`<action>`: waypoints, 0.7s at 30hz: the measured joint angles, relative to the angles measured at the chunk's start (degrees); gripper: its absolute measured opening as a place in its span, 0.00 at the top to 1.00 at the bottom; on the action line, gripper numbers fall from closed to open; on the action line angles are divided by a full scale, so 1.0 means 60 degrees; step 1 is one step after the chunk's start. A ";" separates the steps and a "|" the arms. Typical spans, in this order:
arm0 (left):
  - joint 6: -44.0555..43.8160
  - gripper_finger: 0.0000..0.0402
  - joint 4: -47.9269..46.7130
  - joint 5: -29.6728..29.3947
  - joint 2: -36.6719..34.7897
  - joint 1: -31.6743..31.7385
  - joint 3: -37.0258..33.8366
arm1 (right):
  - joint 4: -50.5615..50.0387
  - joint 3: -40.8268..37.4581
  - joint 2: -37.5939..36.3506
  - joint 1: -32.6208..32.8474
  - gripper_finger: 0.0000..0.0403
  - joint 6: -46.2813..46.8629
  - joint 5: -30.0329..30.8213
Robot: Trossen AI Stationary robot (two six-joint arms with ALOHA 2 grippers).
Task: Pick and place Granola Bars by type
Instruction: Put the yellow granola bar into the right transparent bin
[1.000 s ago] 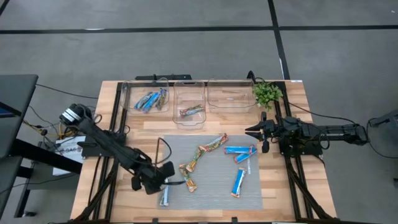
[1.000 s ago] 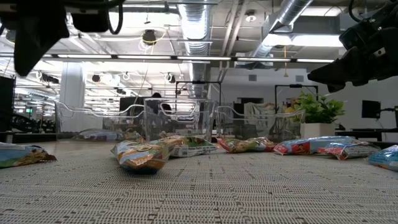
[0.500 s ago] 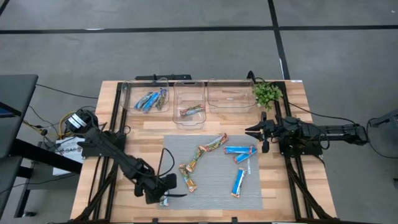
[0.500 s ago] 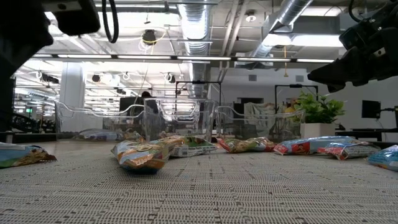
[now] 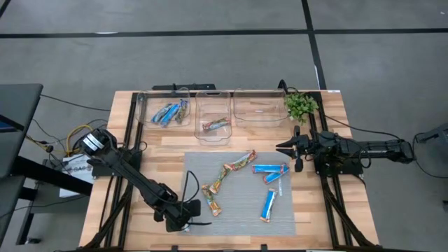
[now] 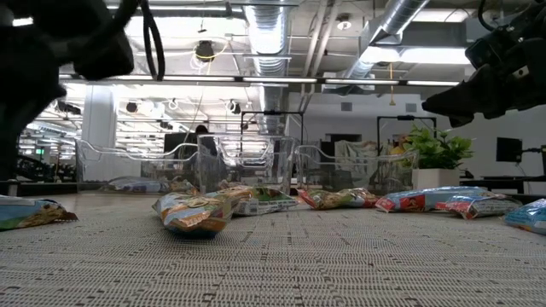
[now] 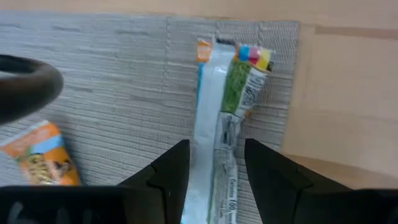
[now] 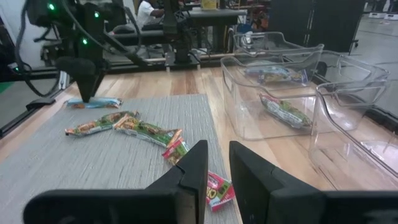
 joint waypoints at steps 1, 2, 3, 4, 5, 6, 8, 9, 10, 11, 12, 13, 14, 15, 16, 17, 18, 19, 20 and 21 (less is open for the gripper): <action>-0.0011 0.63 0.0015 0.0003 0.0058 0.0000 -0.0002 | 0.0009 0.0000 0.0000 0.0000 0.85 0.0003 -0.0004; -0.0017 0.63 0.0053 -0.0002 0.0076 0.0000 -0.0002 | -0.0012 0.0000 0.0000 0.0000 0.85 0.0003 0.0000; -0.0018 0.63 0.0055 0.0000 0.0078 0.0000 -0.0002 | -0.0024 0.0000 0.0000 0.0000 0.85 0.0002 -0.0003; -0.0018 0.63 0.0055 0.0014 0.0078 0.0000 -0.0002 | 0.0001 0.0000 0.0000 0.0000 0.85 0.0002 0.0000; -0.0018 0.63 0.0067 0.0030 0.0078 0.0000 -0.0002 | 0.0021 0.0000 -0.0004 0.0000 0.85 0.0001 -0.0002; -0.0018 0.63 0.0067 0.0047 0.0078 -0.0001 -0.0002 | 0.0016 0.0000 -0.0001 0.0000 0.85 0.0002 -0.0001; -0.0007 0.63 0.0050 0.0051 0.0078 -0.0004 -0.0002 | 0.0016 0.0000 -0.0004 0.0000 0.85 -0.0001 -0.0004; -0.0007 0.63 0.0024 0.0069 0.0078 -0.0011 -0.0002 | 0.0019 0.0000 -0.0004 0.0000 0.85 0.0002 -0.0004; -0.0011 0.64 0.0005 0.0140 0.0078 -0.0018 -0.0002 | 0.0013 0.0000 0.0000 0.0000 0.85 0.0001 -0.0004; -0.0014 0.65 -0.0002 0.0299 0.0078 -0.0015 -0.0002 | 0.0016 0.0000 0.0000 0.0000 0.85 -0.0001 -0.0004; -0.0015 0.67 -0.0008 0.0470 0.0078 -0.0015 -0.0002 | 0.0016 0.0000 -0.0004 0.0000 0.85 0.0003 -0.0003; -0.0008 0.69 -0.0017 0.0629 0.0078 -0.0018 -0.0002 | 0.0013 0.0000 -0.0004 0.0000 0.85 -0.0001 0.0000; 0.0000 0.72 -0.0030 0.0720 0.0078 -0.0018 -0.0002 | 0.0013 0.0000 -0.0003 0.0000 0.85 0.0001 -0.0001; 0.0002 0.75 -0.0035 0.0739 0.0078 -0.0019 -0.0002 | 0.0016 0.0000 -0.0004 0.0000 0.85 0.0002 -0.0003; -0.0006 0.78 -0.0034 0.0735 0.0078 -0.0022 -0.0002 | 0.0016 0.0000 -0.0004 0.0000 0.85 0.0002 -0.0001; -0.0034 0.81 -0.0031 0.0714 0.0078 -0.0018 -0.0002 | 0.0013 0.0000 -0.0004 0.0000 0.85 -0.0001 -0.0002; -0.0107 0.85 -0.0031 0.0643 0.0078 -0.0018 -0.0002 | 0.0014 0.0000 -0.0004 0.0000 0.85 -0.0001 -0.0003; -0.0185 0.88 -0.0031 0.0565 0.0078 -0.0018 -0.0002 | 0.0016 0.0000 -0.0004 0.0000 0.85 0.0002 0.0000; -0.0268 0.91 -0.0031 0.0527 0.0078 -0.0018 -0.0002 | 0.0016 0.0000 -0.0004 0.0000 0.85 0.0000 0.0000; -0.0363 0.93 -0.0025 0.0517 0.0078 -0.0018 -0.0002 | 0.0013 0.0000 -0.0004 0.0000 0.85 -0.0001 -0.0003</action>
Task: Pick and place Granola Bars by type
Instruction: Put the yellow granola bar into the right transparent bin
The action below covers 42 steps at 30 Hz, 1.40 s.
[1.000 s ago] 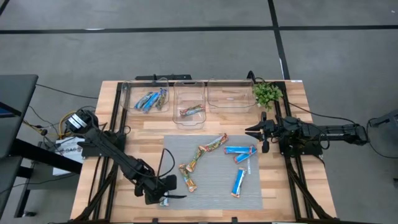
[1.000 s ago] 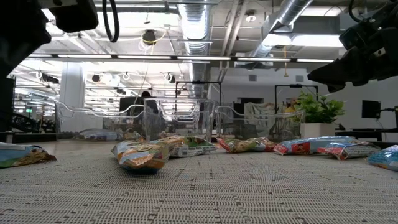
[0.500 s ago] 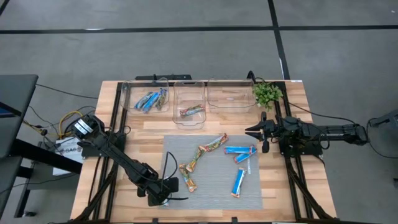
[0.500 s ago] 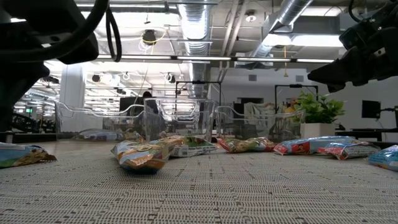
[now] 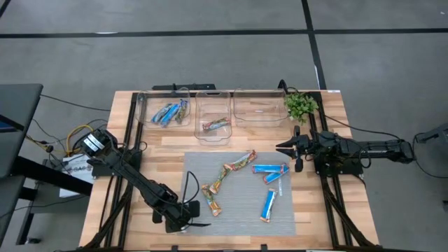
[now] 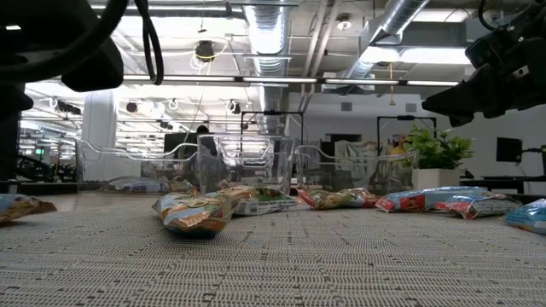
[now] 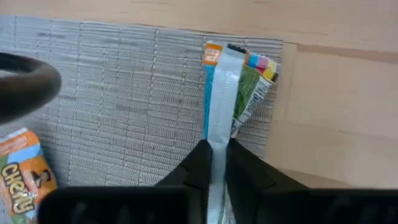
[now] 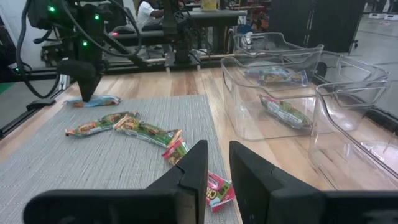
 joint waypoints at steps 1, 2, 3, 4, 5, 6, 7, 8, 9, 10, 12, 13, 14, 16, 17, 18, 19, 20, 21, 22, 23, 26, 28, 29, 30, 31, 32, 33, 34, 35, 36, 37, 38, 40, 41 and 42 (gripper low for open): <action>-0.0088 0.96 0.0006 -0.0013 0.0000 0.0000 0.0000 | 0.0003 0.0000 0.0000 0.0000 0.85 0.0003 0.0000; -0.0166 0.97 0.0016 -0.0018 0.0000 0.0000 0.0000 | 0.0003 0.0000 0.0000 0.0000 0.85 0.0001 0.0003; -0.0239 0.98 0.0016 -0.0021 0.0000 0.0000 0.0000 | 0.0000 0.0000 0.0000 0.0000 0.85 0.0003 0.0003; -0.0323 0.98 0.0024 -0.0022 0.0000 0.0000 0.0000 | 0.0003 0.0000 0.0000 0.0000 0.85 0.0002 0.0003; -0.0411 0.98 0.0038 -0.0025 0.0000 0.0000 0.0000 | 0.0003 0.0000 0.0000 0.0000 0.85 0.0000 0.0003; -0.0508 0.97 0.0066 -0.0055 0.0000 0.0000 0.0000 | 0.0000 0.0000 0.0000 -0.0001 0.85 0.0000 0.0001; -0.0668 0.96 0.0114 -0.0174 -0.0007 0.0000 0.0000 | 0.0003 0.0000 0.0000 0.0000 0.85 0.0002 0.0000; -0.0894 0.95 0.0135 -0.0388 -0.0007 0.0000 0.0035 | 0.0003 0.0000 0.0000 0.0000 0.85 0.0001 0.0000; -0.1154 0.95 0.0106 -0.0604 -0.0007 0.0000 0.0128 | 0.0003 0.0000 0.0001 0.0000 0.85 0.0001 0.0001; -0.1460 0.94 0.0097 -0.0846 -0.0007 0.0000 0.0258 | 0.0000 0.0000 0.0003 0.0000 0.85 0.0000 0.0000; -0.2028 0.94 0.0105 -0.1272 -0.0020 0.0051 0.0560 | 0.0003 0.0000 0.0002 -0.0002 0.85 0.0000 0.0000; -0.2177 0.95 0.0065 -0.1362 -0.0025 0.0090 0.0712 | 0.0003 0.0000 0.0000 -0.0001 0.85 0.0001 0.0002; -0.2215 0.95 0.0013 -0.1380 -0.0025 0.0128 0.0865 | 0.0003 0.0000 0.0000 0.0000 0.85 0.0001 0.0001; -0.2112 0.96 -0.0132 -0.1392 -0.0025 0.0230 0.1159 | 0.0003 0.0000 0.0000 0.0000 0.85 0.0001 0.0003; -0.2001 0.96 -0.0225 -0.1420 -0.0025 0.0271 0.1321 | 0.0001 0.0000 0.0000 0.0000 0.85 0.0000 0.0000; -0.1930 0.96 -0.0260 -0.1460 -0.0025 0.0324 0.1469 | 0.0001 0.0000 0.0000 0.0000 0.85 0.0001 0.0003; -0.1911 0.96 -0.0252 -0.1511 -0.0025 0.0399 0.1610 | 0.0003 0.0000 0.0000 0.0000 0.85 0.0003 0.0003; -0.1910 0.96 -0.0255 -0.1525 -0.0025 0.0484 0.1768 | 0.0003 0.0000 0.0000 0.0000 0.85 0.0003 0.0000; -0.1905 0.96 -0.0256 -0.1523 -0.0025 0.0570 0.1931 | 0.0003 0.0000 0.0000 0.0000 0.85 0.0000 0.0000; -0.1881 0.96 -0.0251 -0.1537 -0.0025 0.0662 0.2108 | 0.0003 0.0000 0.0000 0.0000 0.85 0.0001 0.0002; -0.1881 0.96 -0.0228 -0.1563 -0.0025 0.0751 0.2292 | 0.0001 0.0000 0.0001 -0.0003 0.85 0.0000 0.0000; -0.2292 0.96 0.0021 -0.1621 -0.0025 0.1079 0.2905 | 0.0001 0.0000 0.0000 0.0000 0.85 0.0000 0.0000; -0.2635 0.96 0.0241 -0.1626 -0.0029 0.1298 0.3361 | 0.0001 0.0000 0.0000 0.0000 0.85 0.0001 0.0000; -0.2805 0.96 0.0313 -0.1625 -0.0029 0.1414 0.3606 | 0.0000 0.0000 0.0000 0.0000 0.85 0.0000 0.0000; -0.3009 0.96 0.0428 -0.1627 -0.0029 0.1526 0.3851 | 0.0003 0.0000 0.0000 -0.0003 0.85 0.0000 0.0003; -0.3233 0.96 0.0566 -0.1626 -0.0029 0.1635 0.4084 | 0.0003 0.0000 0.0000 0.0000 0.85 0.0000 0.0002; -0.3487 0.96 0.0726 -0.1625 -0.0029 0.1759 0.4334 | 0.0000 0.0000 0.0000 0.0000 0.85 0.0004 0.0003; -0.3749 0.96 0.0893 -0.1626 -0.0031 0.1874 0.4572 | 0.0002 0.0000 0.0001 0.0000 0.85 0.0002 0.0000; -0.4056 0.96 0.1027 -0.1625 -0.0033 0.1992 0.4809 | 0.0000 0.0000 0.0001 0.0000 0.85 0.0000 0.0000; -0.4406 0.96 0.1152 -0.1625 -0.0036 0.2113 0.5036 | 0.0000 0.0000 0.0001 0.0000 0.85 0.0002 0.0001; -0.4794 0.96 0.1217 -0.1628 -0.0036 0.2221 0.5298 | 0.0001 0.0000 0.0003 0.0000 0.85 0.0003 0.0000; -0.5208 0.96 0.1303 -0.1625 -0.0037 0.2327 0.5534 | 0.0000 0.0000 0.0001 0.0000 0.85 0.0002 0.0002; -0.5623 0.96 0.1379 -0.1625 -0.0040 0.2432 0.5749 | 0.0002 0.0000 0.0002 -0.0001 0.85 0.0001 0.0001; -0.6391 0.96 0.1389 -0.1629 -0.0049 0.2627 0.6157 | 0.0003 0.0000 0.0001 0.0000 0.85 0.0001 0.0000; -0.6693 0.96 0.1389 -0.1628 -0.0055 0.2701 0.6280 | 0.0000 0.0000 0.0000 0.0000 0.85 0.0003 0.0000; -0.6932 0.96 0.1382 -0.1628 -0.0055 0.2777 0.6385 | 0.0000 0.0000 0.0004 0.0000 0.85 0.0000 0.0000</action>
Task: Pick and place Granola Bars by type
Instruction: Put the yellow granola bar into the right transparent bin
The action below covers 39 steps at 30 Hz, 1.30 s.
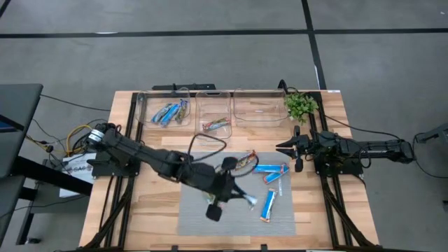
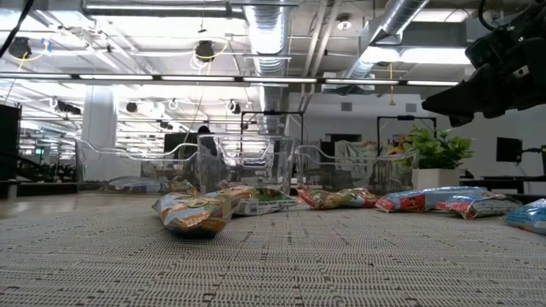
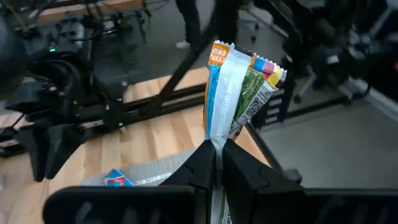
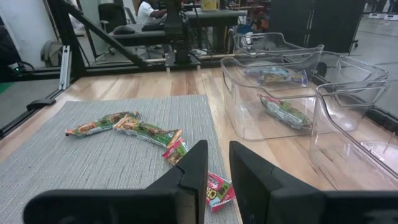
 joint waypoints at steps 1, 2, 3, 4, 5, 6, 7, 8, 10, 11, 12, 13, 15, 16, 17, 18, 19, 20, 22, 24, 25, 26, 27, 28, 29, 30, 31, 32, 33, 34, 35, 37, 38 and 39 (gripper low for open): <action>-0.0168 0.96 -0.0005 0.0004 0.0000 0.0068 0.0055 | 0.0000 0.0000 0.0000 0.0000 0.85 0.0003 0.0000; -0.0276 0.96 -0.0011 0.0010 0.0000 0.0134 0.0078 | 0.0003 0.0000 0.0000 0.0000 0.85 0.0002 0.0000; -0.0371 0.96 -0.0020 0.0012 0.0000 0.0197 0.0081 | 0.0001 0.0000 -0.0003 0.0000 0.85 0.0002 0.0000; -0.0440 0.96 -0.0064 0.0048 0.0000 0.0268 0.0081 | 0.0002 0.0000 -0.0002 -0.0002 0.85 0.0003 0.0000; -0.0481 0.96 -0.0118 0.0148 0.0000 0.0335 0.0081 | 0.0001 0.0000 -0.0001 0.0000 0.85 0.0002 0.0002; -0.0531 0.96 -0.0165 0.0234 0.0003 0.0402 0.0081 | 0.0004 0.0000 -0.0001 0.0000 0.85 0.0003 0.0000; -0.0560 0.96 -0.0193 0.0357 0.0012 0.0473 0.0081 | 0.0000 0.0000 0.0000 0.0000 0.85 0.0002 0.0001; -0.0569 0.96 -0.0216 0.0509 0.0020 0.0559 0.0081 | 0.0000 0.0000 -0.0002 -0.0002 0.85 0.0001 0.0000; -0.0571 0.96 -0.0279 0.0732 0.0034 0.0757 0.0081 | 0.0003 0.0000 -0.0003 0.0000 0.85 0.0003 0.0000; -0.0573 0.96 -0.0284 0.0796 0.0036 0.0883 0.0081 | 0.0000 0.0000 0.0000 0.0000 0.85 0.0000 0.0000; -0.0566 0.96 -0.0280 0.0847 0.0036 0.1028 0.0081 | 0.0003 0.0000 0.0000 0.0000 0.85 0.0003 0.0002; -0.0518 0.96 -0.0276 0.0869 0.0036 0.1196 0.0081 | 0.0004 0.0000 -0.0003 0.0000 0.85 0.0001 0.0002; -0.0411 0.96 -0.0276 0.0860 0.0036 0.1597 0.0081 | 0.0000 0.0000 -0.0001 0.0000 0.85 0.0000 0.0000; -0.0385 0.96 -0.0280 0.0860 0.0039 0.1827 0.0081 | 0.0004 0.0000 0.0000 0.0000 0.85 0.0001 0.0001; -0.0378 0.96 -0.0280 0.0860 0.0036 0.2084 0.0081 | 0.0004 0.0000 0.0000 -0.0001 0.85 0.0001 0.0000; -0.0371 0.96 -0.0275 0.0860 0.0040 0.2342 0.0081 | 0.0002 0.0000 0.0000 0.0000 0.85 0.0003 0.0003; -0.0366 0.96 -0.0266 0.0858 0.0040 0.2615 0.0081 | 0.0002 0.0000 -0.0001 0.0000 0.85 0.0003 0.0002; -0.0351 0.96 -0.0251 0.0860 0.0040 0.2916 0.0081 | 0.0004 0.0000 0.0000 0.0000 0.85 0.0003 0.0003; -0.0344 0.96 -0.0192 0.0856 0.0040 0.3527 0.0081 | 0.0000 0.0000 0.0000 0.0000 0.85 0.0002 0.0000; -0.0340 0.96 -0.0122 0.0850 0.0040 0.4136 0.0081 | 0.0002 0.0000 0.0000 0.0000 0.85 0.0002 0.0002; -0.0340 0.96 -0.0101 0.0849 0.0040 0.4447 0.0081 | 0.0000 0.0000 0.0000 0.0000 0.85 0.0003 0.0002; -0.0342 0.96 -0.0071 0.0847 0.0040 0.4748 0.0081 | 0.0004 0.0000 0.0000 -0.0004 0.85 0.0002 0.0003; -0.0358 0.96 -0.0038 0.0842 0.0040 0.5034 0.0081 | 0.0004 0.0000 0.0000 0.0000 0.85 0.0000 0.0004; -0.0427 0.96 -0.0025 0.0833 0.0040 0.5316 0.0081 | 0.0003 0.0000 0.0000 0.0000 0.85 0.0000 0.0004; -0.0498 0.96 -0.0022 0.0831 0.0040 0.5587 0.0081 | 0.0002 0.0000 -0.0002 -0.0002 0.85 0.0002 0.0000; -0.0570 0.96 -0.0022 0.0829 0.0040 0.5835 0.0081 | 0.0004 0.0000 0.0000 0.0000 0.85 0.0003 0.0000; -0.0645 0.96 -0.0025 0.0831 0.0040 0.6056 0.0081 | 0.0000 0.0000 -0.0001 -0.0001 0.85 0.0003 0.0003; -0.0701 0.96 -0.0010 0.0827 0.0044 0.6248 0.0081 | 0.0002 0.0000 0.0000 0.0000 0.85 0.0002 0.0000; -0.0735 0.96 0.0047 0.0831 0.0044 0.6431 0.0081 | 0.0002 0.0000 -0.0003 0.0000 0.85 0.0003 0.0000; -0.0760 0.96 0.0147 0.0831 0.0044 0.6583 0.0081 | 0.0002 0.0000 -0.0002 -0.0002 0.85 0.0002 0.0002; -0.0788 0.96 0.0284 0.0831 0.0044 0.6708 0.0081 | 0.0001 0.0000 0.0000 0.0000 0.85 0.0002 0.0002; -0.0799 0.96 0.0621 0.0834 0.0044 0.6892 0.0081 | 0.0002 0.0000 0.0000 0.0000 0.85 0.0003 0.0002; -0.0799 0.96 0.0782 0.0843 0.0044 0.6961 0.0081 | 0.0003 0.0000 -0.0001 -0.0002 0.85 0.0001 0.0001; -0.0799 0.96 0.0928 0.0850 0.0044 0.7025 0.0081 | 0.0000 0.0000 0.0000 0.0000 0.85 0.0003 0.0000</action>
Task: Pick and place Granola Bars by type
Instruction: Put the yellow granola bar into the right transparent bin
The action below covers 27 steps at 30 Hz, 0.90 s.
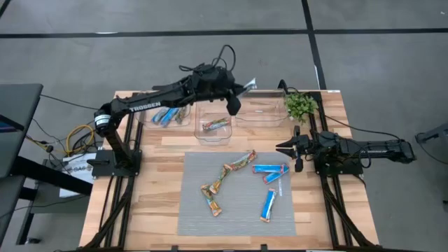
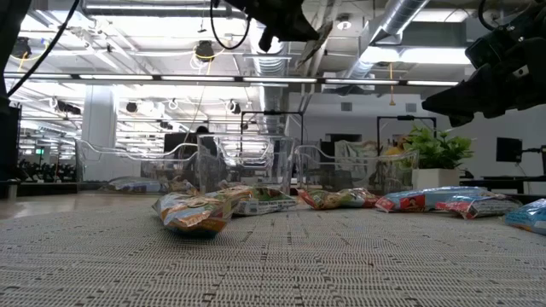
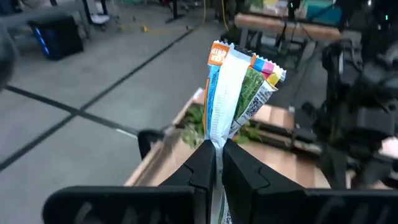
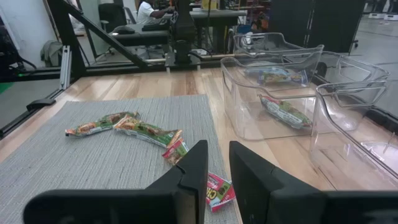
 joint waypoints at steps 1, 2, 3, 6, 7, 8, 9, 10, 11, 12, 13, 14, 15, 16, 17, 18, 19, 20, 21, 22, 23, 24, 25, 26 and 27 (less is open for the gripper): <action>0.0000 0.96 0.0139 0.0018 0.0040 0.0047 0.0000 | 0.0000 0.0000 0.0000 0.0000 0.85 0.0000 0.0000; 0.0000 0.96 0.0400 0.0065 0.0134 0.0080 0.0014 | 0.0003 0.0000 0.0000 -0.0002 0.85 0.0000 0.0002; -0.0008 0.96 0.0547 0.0189 0.0205 0.0138 0.0019 | 0.0000 0.0000 0.0000 -0.0004 0.85 -0.0004 0.0000; -0.0130 0.96 0.0969 0.0758 0.0601 0.0237 0.0011 | 0.0002 0.0000 0.0000 -0.0004 0.85 0.0000 0.0004; -0.0191 0.96 0.1023 0.0899 0.0760 0.0261 0.0010 | 0.0003 0.0000 0.0000 0.0000 0.85 -0.0002 -0.0004; -0.0256 0.96 0.1226 0.1018 0.0941 0.0280 0.0004 | 0.0003 0.0004 0.0000 -0.0004 0.85 -0.0001 -0.0007; -0.0311 0.96 0.1542 0.1118 0.1129 0.0310 0.0004 | -0.0005 0.0004 0.0000 -0.0004 0.85 -0.0002 0.0014; -0.0344 0.96 0.1798 0.1215 0.1341 0.0326 0.0004 | -0.0004 0.0004 0.0000 0.0000 0.85 0.0000 -0.0008; -0.0350 0.96 0.2135 0.1313 0.1522 0.0336 0.0004 | 0.0003 0.0004 0.0000 -0.0004 0.85 -0.0003 -0.0018; -0.0370 0.96 0.2293 0.1418 0.1682 0.0377 0.0004 | 0.0004 0.0004 0.0000 -0.0001 0.85 -0.0002 -0.0011; -0.0385 0.96 0.2420 0.1515 0.1850 0.0402 0.0004 | 0.0000 0.0004 0.0000 -0.0003 0.85 -0.0003 -0.0013; -0.0407 0.96 0.2687 0.1534 0.2041 0.0418 0.0004 | 0.0000 0.0004 0.0000 -0.0004 0.85 -0.0003 -0.0013; -0.0413 0.96 0.2788 0.1567 0.2212 0.0455 0.0004 | 0.0003 0.0004 0.0000 -0.0001 0.85 -0.0002 -0.0011; -0.0419 0.96 0.2808 0.1585 0.2369 0.0479 0.0004 | 0.0002 0.0004 0.0000 -0.0004 0.85 -0.0004 -0.0011; -0.0419 0.96 0.2861 0.1585 0.2527 0.0510 0.0004 | 0.0000 0.0004 0.0000 -0.0003 0.85 -0.0001 -0.0011; -0.0420 0.96 0.2861 0.1586 0.2678 0.0546 0.0004 | 0.0002 0.0004 0.0000 0.0000 0.85 -0.0004 -0.0011; -0.0420 0.96 0.2883 0.1583 0.2825 0.0572 0.0004 | 0.0003 0.0004 0.0000 -0.0004 0.85 -0.0002 -0.0011; -0.0427 0.96 0.2889 0.1583 0.2960 0.0611 0.0004 | 0.0000 0.0004 0.0000 -0.0004 0.85 -0.0002 -0.0011; -0.0444 0.96 0.2861 0.1583 0.3083 0.0643 0.0004 | 0.0000 0.0004 0.0000 0.0000 0.85 -0.0003 -0.0011; -0.0448 0.96 0.2861 0.1577 0.3213 0.0667 0.0004 | 0.0000 0.0004 0.0000 -0.0004 0.85 0.0000 -0.0011; -0.0446 0.96 0.2877 0.1542 0.3323 0.0679 0.0004 | 0.0000 0.0004 0.0000 -0.0004 0.85 0.0000 -0.0010; -0.0448 0.96 0.2865 0.1509 0.3424 0.0699 0.0001 | 0.0000 0.0004 0.0000 0.0000 0.85 -0.0001 -0.0011; -0.0448 0.96 0.2866 0.1473 0.3507 0.0707 0.0000 | 0.0002 0.0004 0.0000 -0.0002 0.85 -0.0002 -0.0008; -0.0464 0.95 0.2857 0.1383 0.3582 0.0714 0.0000 | 0.0002 0.0004 0.0000 -0.0002 0.85 -0.0002 -0.0009; -0.0480 0.95 0.2851 0.1332 0.3616 0.0723 0.0000 | 0.0000 0.0004 0.0000 -0.0004 0.85 -0.0001 -0.0010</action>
